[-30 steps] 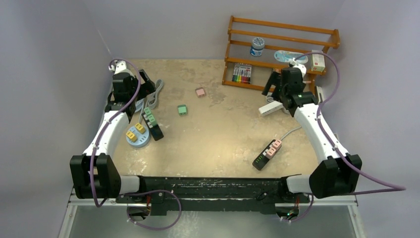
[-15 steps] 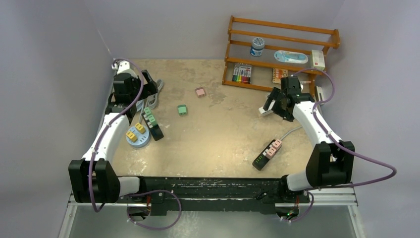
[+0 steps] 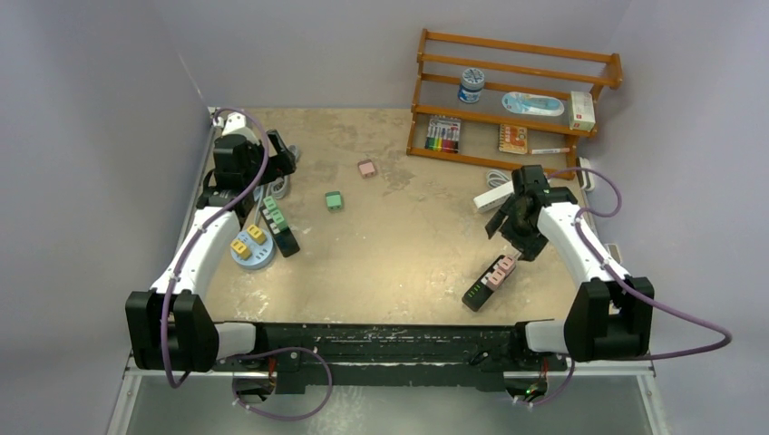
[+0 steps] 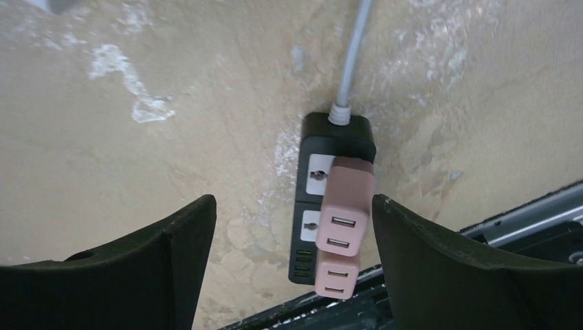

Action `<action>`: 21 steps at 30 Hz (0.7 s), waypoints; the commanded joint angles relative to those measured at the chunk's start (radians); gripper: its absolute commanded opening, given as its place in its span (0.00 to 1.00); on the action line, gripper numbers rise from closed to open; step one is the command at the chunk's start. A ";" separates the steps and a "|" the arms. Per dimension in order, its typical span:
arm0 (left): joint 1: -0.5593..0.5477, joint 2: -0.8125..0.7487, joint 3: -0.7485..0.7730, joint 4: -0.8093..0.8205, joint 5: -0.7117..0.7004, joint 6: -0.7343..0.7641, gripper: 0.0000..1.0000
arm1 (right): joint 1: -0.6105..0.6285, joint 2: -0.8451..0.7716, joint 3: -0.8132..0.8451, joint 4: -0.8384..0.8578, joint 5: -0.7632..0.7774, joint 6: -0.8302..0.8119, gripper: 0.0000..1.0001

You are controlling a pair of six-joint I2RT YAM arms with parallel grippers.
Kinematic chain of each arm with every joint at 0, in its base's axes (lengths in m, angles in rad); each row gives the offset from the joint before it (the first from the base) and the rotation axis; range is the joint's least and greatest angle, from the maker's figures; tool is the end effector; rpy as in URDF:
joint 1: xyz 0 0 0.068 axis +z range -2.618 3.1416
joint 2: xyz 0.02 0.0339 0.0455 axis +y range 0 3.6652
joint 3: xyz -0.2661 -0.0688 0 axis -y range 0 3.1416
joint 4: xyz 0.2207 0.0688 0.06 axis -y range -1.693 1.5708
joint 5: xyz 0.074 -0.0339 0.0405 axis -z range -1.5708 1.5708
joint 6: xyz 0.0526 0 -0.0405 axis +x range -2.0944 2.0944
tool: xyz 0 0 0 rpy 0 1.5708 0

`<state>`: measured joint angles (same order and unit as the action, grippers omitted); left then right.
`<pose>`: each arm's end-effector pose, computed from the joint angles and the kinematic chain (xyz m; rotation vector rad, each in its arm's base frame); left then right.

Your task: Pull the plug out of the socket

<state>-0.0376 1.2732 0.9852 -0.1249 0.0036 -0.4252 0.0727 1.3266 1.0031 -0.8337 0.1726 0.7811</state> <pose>0.2864 -0.0110 0.3119 -0.3822 1.9594 -0.3028 0.2346 0.0080 0.2432 0.9807 2.5108 0.0219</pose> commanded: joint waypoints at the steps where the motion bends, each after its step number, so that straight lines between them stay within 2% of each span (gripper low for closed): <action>1: -0.010 -0.018 0.001 0.034 0.029 0.016 0.93 | 0.001 -0.003 -0.077 -0.077 0.017 0.059 0.84; 12: -0.019 -0.012 -0.002 0.034 0.045 0.009 0.95 | 0.001 -0.008 -0.188 -0.012 0.020 0.076 0.80; 21: -0.024 -0.007 -0.004 0.039 0.069 0.003 0.95 | 0.001 0.008 -0.164 0.003 0.061 0.063 0.73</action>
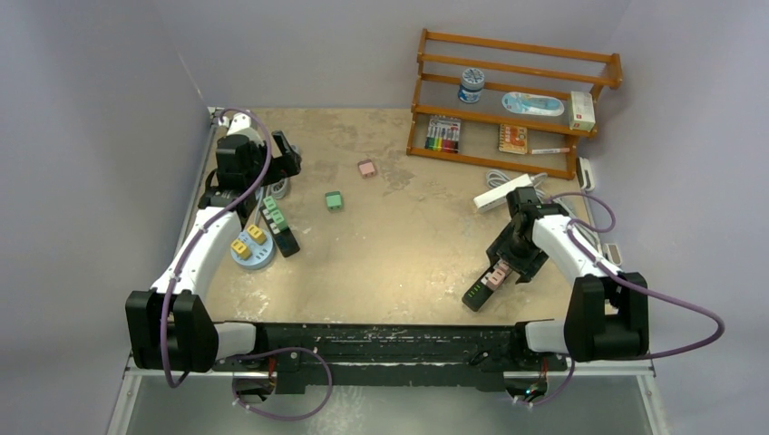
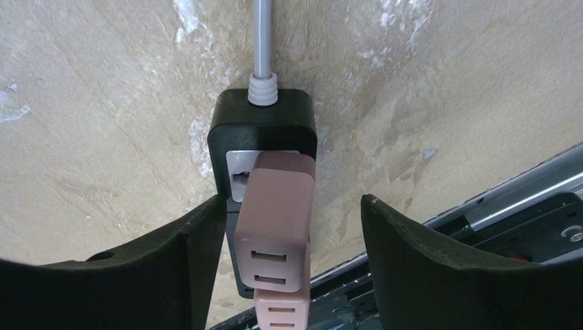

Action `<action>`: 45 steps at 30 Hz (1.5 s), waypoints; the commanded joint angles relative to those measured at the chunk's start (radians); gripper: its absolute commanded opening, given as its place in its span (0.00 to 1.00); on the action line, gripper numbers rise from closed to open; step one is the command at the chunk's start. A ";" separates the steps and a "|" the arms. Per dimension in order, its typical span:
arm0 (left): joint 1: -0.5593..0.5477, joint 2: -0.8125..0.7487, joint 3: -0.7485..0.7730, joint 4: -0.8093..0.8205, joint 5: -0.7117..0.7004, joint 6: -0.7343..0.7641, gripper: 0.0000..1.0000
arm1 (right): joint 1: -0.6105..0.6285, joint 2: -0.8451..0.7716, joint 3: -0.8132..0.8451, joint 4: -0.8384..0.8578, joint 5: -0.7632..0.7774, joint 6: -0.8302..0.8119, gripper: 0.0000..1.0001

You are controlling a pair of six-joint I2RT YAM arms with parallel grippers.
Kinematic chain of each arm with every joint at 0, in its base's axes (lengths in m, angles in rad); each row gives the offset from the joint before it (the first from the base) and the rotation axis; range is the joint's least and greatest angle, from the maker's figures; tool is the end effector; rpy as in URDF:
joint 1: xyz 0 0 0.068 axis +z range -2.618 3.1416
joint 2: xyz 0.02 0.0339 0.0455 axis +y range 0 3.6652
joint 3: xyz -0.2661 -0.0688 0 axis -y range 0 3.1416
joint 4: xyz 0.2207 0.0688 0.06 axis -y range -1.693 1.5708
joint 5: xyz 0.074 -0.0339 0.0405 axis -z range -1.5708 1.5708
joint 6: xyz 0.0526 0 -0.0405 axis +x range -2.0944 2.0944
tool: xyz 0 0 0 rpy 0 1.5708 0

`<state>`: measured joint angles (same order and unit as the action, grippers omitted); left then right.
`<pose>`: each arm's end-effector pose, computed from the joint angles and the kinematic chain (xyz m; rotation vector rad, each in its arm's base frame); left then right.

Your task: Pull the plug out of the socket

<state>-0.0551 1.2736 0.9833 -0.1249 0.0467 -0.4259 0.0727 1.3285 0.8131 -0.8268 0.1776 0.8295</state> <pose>0.2859 -0.0182 0.3112 -0.3392 1.9742 -0.3565 0.2064 0.0057 0.1928 1.0830 2.6450 -0.0860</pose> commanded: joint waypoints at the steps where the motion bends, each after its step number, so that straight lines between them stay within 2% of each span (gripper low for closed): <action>1: -0.007 -0.007 -0.001 0.038 0.028 0.003 0.95 | 0.001 0.004 0.033 0.000 0.068 0.015 0.69; 4: -0.010 -0.010 -0.004 0.033 0.028 0.007 0.96 | 0.001 0.000 0.039 0.004 0.091 0.015 0.50; 7: -0.015 -0.011 -0.006 0.035 0.038 0.000 0.96 | 0.001 -0.003 0.042 0.028 0.067 -0.014 0.05; 8: -0.015 -0.010 -0.005 0.047 0.060 -0.021 0.96 | 0.001 -0.003 0.045 0.038 0.049 -0.020 0.00; 11: -0.034 -0.006 -0.002 0.150 0.164 -0.172 0.96 | 0.001 -0.003 0.066 0.111 0.018 -0.069 0.00; 13: -0.064 -0.018 0.002 0.232 0.172 -0.306 0.96 | 0.001 0.013 0.090 0.142 0.006 -0.081 0.00; 15: -0.110 -0.033 0.030 0.227 0.036 -0.421 0.96 | 0.001 0.053 0.123 0.152 0.007 -0.087 0.00; 18: -0.153 -0.054 0.088 0.168 -0.096 -0.527 0.96 | 0.005 0.082 0.137 0.179 -0.016 -0.102 0.00; 23: -0.159 -0.050 0.158 0.211 -0.114 -0.660 0.96 | 0.060 0.126 0.125 0.224 -0.053 -0.108 0.00; 32: -0.163 -0.086 0.137 0.281 -0.081 -0.700 0.96 | 0.193 0.275 0.278 0.231 -0.038 -0.113 0.00; 45: -0.163 -0.143 0.098 0.274 -0.175 -0.680 0.97 | 0.219 0.296 0.247 0.253 -0.094 -0.105 0.00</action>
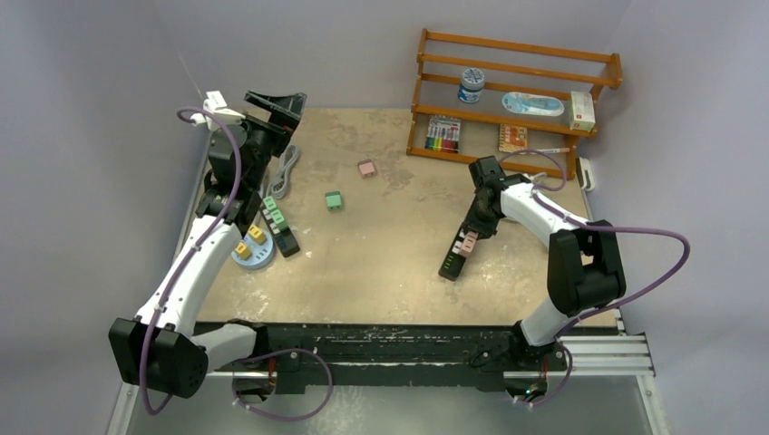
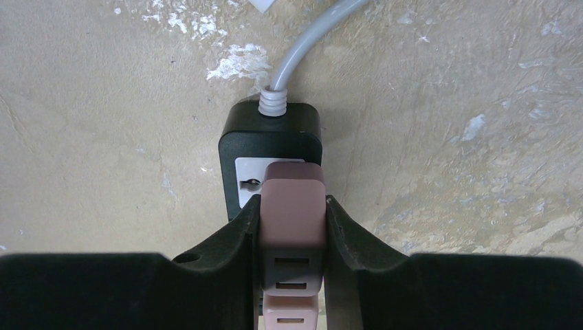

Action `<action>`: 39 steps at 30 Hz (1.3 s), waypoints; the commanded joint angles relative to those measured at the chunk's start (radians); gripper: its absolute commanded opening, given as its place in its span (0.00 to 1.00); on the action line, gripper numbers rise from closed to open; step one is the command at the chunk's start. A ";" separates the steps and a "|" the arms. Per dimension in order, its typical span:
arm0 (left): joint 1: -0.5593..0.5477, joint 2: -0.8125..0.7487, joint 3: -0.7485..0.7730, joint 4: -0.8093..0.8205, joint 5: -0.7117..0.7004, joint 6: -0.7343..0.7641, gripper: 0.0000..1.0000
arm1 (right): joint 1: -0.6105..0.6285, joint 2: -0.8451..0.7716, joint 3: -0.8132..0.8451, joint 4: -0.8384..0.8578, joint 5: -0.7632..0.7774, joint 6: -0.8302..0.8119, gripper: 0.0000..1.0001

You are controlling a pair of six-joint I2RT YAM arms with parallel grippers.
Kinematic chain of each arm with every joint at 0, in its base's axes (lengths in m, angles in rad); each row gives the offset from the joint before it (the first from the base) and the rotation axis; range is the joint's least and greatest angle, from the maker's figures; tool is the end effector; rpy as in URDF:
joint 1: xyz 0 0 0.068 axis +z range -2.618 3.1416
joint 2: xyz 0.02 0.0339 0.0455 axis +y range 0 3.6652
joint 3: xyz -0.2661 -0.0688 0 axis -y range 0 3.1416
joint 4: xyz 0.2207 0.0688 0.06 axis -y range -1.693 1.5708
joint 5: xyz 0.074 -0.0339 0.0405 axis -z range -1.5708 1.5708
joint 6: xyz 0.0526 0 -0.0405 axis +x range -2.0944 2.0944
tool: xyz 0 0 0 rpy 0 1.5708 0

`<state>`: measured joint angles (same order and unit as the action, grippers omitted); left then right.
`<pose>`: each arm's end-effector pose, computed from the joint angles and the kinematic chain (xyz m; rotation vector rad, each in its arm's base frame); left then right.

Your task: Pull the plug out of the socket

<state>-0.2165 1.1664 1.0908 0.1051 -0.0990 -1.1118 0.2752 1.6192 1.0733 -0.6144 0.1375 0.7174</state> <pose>0.2611 -0.0521 0.4050 -0.7770 1.4269 -0.9668 0.2935 0.0754 0.2004 0.6333 2.6399 0.1047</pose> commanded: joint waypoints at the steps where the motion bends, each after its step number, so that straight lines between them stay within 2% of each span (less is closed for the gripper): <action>1: -0.001 -0.044 -0.011 0.041 -0.036 0.015 0.97 | 0.016 0.008 -0.010 0.041 -0.055 0.005 0.00; 6: -0.001 -0.081 -0.018 0.032 -0.078 0.041 0.97 | 0.023 0.015 -0.010 0.052 -0.066 0.002 0.00; 39: -0.002 -0.091 -0.008 0.031 -0.106 0.006 0.97 | 0.048 0.010 -0.049 0.138 -0.106 0.002 0.00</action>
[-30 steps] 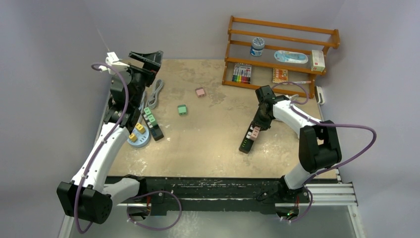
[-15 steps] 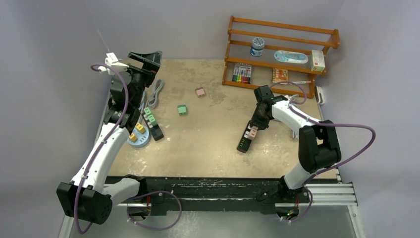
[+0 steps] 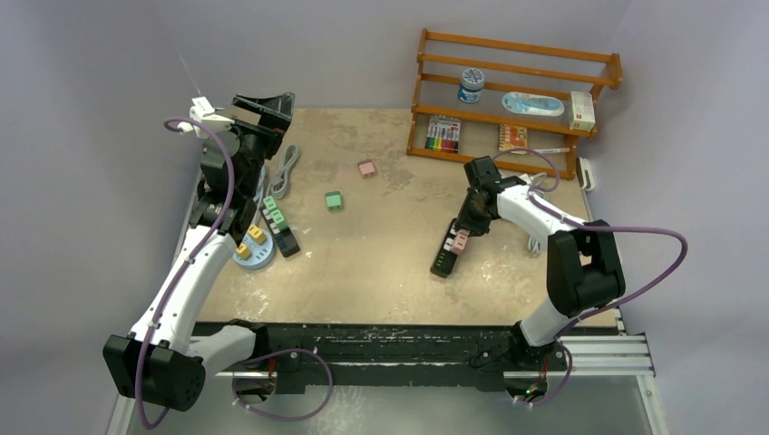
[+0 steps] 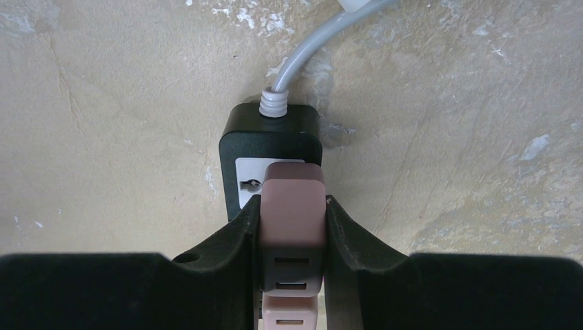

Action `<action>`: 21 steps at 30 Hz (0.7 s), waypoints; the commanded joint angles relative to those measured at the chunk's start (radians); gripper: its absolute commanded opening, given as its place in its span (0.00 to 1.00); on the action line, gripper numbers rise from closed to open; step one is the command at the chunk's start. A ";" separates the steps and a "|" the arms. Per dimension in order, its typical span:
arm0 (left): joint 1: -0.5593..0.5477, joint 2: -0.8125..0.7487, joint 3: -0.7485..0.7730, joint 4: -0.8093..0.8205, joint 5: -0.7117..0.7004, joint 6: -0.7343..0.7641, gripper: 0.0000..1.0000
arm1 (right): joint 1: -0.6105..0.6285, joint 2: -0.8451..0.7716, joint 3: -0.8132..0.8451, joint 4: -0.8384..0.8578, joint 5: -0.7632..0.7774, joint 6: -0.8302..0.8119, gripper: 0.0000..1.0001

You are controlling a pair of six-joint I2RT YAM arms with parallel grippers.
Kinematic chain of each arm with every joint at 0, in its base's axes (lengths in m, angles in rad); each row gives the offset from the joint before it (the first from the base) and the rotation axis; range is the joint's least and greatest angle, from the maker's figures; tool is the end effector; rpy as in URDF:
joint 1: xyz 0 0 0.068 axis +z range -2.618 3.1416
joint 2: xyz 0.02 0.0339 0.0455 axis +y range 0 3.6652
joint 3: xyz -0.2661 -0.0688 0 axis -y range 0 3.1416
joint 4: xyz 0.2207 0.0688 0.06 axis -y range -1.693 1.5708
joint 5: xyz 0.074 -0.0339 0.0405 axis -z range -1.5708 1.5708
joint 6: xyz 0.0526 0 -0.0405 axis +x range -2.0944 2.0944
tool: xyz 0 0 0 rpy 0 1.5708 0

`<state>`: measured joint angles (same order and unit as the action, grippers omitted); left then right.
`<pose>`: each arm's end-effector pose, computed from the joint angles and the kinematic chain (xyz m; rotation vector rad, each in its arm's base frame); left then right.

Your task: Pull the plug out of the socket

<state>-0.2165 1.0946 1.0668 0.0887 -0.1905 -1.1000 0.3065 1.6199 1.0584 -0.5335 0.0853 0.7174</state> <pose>0.2421 -0.0431 0.4115 -0.8167 1.3535 -0.9037 0.2966 0.0892 0.2002 0.5734 2.6156 0.2184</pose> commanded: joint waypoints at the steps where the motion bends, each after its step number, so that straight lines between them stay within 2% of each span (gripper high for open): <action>1: -0.003 -0.018 0.020 0.046 -0.008 -0.007 0.97 | 0.017 0.008 -0.036 0.063 -0.058 0.004 0.00; 9: -0.020 -0.039 0.004 0.078 -0.011 0.006 0.97 | 0.019 0.005 -0.040 0.067 -0.058 0.004 0.00; 17: -0.021 0.004 0.009 0.075 -0.021 0.003 0.97 | 0.024 -0.009 -0.046 0.078 -0.064 0.008 0.00; 21: -0.023 0.072 -0.017 0.097 0.064 0.096 0.97 | 0.046 -0.009 -0.011 0.090 -0.046 -0.001 0.00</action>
<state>-0.2317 1.1061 1.0653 0.1181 -0.1947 -1.0904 0.3111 1.6077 1.0378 -0.4862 0.0608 0.7177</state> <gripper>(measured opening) 0.973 0.319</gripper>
